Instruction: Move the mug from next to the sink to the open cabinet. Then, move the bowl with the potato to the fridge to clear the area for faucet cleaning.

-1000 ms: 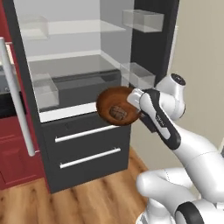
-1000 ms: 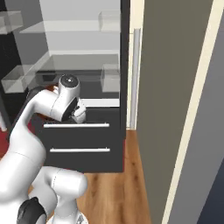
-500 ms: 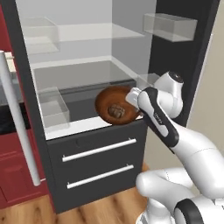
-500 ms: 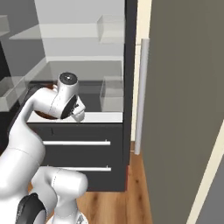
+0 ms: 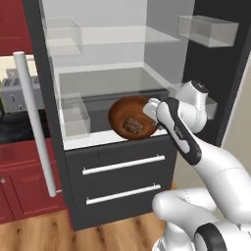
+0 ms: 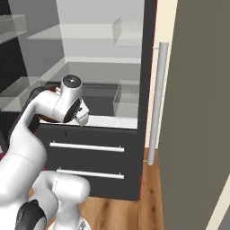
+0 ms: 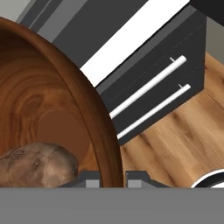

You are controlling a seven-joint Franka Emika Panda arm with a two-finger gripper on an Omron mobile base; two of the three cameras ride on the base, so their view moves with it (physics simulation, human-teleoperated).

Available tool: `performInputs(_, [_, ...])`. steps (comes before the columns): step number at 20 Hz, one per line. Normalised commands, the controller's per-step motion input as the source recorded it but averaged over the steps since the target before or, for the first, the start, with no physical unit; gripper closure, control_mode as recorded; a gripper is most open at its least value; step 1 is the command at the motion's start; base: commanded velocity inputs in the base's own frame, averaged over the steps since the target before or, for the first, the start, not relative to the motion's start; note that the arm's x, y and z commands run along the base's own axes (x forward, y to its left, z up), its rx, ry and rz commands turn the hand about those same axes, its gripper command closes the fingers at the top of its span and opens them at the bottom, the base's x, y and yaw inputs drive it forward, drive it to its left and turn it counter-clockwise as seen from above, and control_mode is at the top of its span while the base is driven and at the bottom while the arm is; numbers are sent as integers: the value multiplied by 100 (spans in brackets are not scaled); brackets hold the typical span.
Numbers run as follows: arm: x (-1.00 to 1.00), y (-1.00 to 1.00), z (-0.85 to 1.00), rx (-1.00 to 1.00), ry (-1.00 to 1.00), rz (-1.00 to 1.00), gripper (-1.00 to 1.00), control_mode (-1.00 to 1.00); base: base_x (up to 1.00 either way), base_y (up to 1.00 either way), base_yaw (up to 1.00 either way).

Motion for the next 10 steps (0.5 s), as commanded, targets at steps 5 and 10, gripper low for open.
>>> performInputs(5, [0,0,0,0,0,0,100,100,28,0,3])
performInputs(10, [0,0,0,0,0,0,100,100,95,15,-1])
